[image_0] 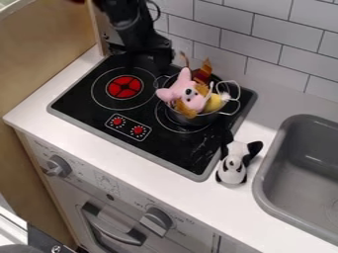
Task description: Put the silver pot to the left side of the burner
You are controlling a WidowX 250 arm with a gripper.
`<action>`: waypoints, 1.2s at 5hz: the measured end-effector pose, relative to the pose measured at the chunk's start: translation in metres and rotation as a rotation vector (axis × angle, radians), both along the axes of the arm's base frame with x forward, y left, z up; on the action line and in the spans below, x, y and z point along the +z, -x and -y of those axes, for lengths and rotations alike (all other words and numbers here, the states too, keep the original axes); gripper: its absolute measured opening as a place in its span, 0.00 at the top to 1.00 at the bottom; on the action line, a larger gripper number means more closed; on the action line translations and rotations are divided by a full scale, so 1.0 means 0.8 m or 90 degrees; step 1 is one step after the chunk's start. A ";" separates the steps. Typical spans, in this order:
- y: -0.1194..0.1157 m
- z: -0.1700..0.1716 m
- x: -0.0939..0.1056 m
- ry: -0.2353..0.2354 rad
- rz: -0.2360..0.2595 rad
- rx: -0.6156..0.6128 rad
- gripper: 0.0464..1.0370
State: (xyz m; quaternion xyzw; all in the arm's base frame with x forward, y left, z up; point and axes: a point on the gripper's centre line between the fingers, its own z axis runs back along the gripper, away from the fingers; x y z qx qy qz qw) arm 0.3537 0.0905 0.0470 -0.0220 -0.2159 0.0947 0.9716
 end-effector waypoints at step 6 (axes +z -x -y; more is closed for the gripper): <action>0.006 0.019 -0.033 -0.025 0.037 0.018 0.04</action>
